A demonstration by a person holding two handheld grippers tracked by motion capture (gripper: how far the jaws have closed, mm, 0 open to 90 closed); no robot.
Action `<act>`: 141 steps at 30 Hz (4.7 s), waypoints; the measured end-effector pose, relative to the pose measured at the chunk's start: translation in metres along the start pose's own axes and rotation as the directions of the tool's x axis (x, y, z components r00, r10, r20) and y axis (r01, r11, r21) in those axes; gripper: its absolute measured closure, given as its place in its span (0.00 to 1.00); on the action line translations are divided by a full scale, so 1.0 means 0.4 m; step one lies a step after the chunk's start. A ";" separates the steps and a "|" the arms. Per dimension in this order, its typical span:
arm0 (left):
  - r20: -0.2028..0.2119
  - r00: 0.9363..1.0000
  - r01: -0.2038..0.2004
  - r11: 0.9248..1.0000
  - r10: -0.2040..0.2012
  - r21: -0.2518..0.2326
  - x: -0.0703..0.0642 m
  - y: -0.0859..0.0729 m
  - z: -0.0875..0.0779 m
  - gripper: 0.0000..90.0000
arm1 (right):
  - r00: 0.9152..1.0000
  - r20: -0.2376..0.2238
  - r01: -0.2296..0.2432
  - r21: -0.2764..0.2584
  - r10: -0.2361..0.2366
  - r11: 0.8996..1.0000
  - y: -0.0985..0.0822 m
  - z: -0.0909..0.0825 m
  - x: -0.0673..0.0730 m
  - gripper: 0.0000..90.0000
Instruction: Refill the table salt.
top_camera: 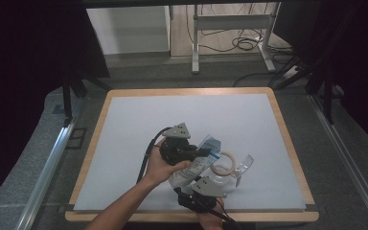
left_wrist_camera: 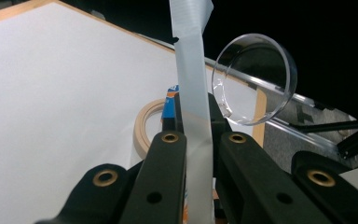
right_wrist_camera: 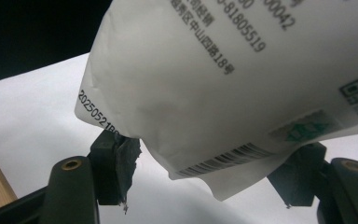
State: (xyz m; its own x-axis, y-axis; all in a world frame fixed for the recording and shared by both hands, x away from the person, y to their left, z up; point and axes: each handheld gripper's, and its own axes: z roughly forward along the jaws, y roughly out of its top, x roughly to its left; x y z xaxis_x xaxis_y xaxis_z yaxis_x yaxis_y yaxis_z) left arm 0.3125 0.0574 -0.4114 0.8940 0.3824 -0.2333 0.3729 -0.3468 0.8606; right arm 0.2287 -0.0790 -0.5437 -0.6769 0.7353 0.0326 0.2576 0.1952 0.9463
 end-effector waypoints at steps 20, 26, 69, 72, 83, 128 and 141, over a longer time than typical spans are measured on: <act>0.018 1.000 -0.026 0.994 0.024 0.109 0.023 0.041 0.028 1.00 | 0.998 0.052 -0.046 -0.040 0.048 0.998 0.002 0.011 0.004 0.36; 0.022 0.999 -0.030 0.992 0.028 0.121 0.022 0.049 0.032 1.00 | 0.997 0.053 -0.054 -0.048 0.056 0.997 0.004 0.013 0.001 0.37; 0.017 0.999 -0.033 0.976 0.030 0.216 0.023 0.101 0.079 1.00 | 0.996 0.076 -0.046 -0.117 0.055 0.992 0.020 -0.001 0.007 0.42; 0.020 0.999 -0.030 0.976 0.027 0.217 0.024 0.100 0.082 1.00 | 0.996 0.077 -0.046 -0.117 0.055 0.992 0.020 -0.001 0.007 0.42; 0.010 1.000 -0.022 0.973 0.020 0.230 0.023 0.100 0.091 1.00 | 0.996 0.075 -0.047 -0.120 0.056 0.992 0.019 -0.003 0.009 0.42; 0.017 0.997 -0.072 0.948 0.070 0.310 0.000 0.142 0.119 1.00 | 0.996 0.066 -0.054 -0.162 0.065 0.985 0.059 -0.004 0.012 0.43; 0.014 0.997 -0.072 0.946 0.071 0.315 0.000 0.142 0.121 1.00 | 0.996 0.071 -0.042 -0.167 0.054 0.985 0.061 0.003 0.012 0.43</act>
State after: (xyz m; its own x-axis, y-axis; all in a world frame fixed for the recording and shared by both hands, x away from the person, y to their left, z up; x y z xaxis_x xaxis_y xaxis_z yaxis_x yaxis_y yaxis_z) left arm 0.3457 -0.0036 -0.3845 0.9216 0.3448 -0.1781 0.3671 -0.6255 0.6885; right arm 0.2328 -0.0700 -0.5207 -0.6114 0.7890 0.0607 0.1670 0.0537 0.9845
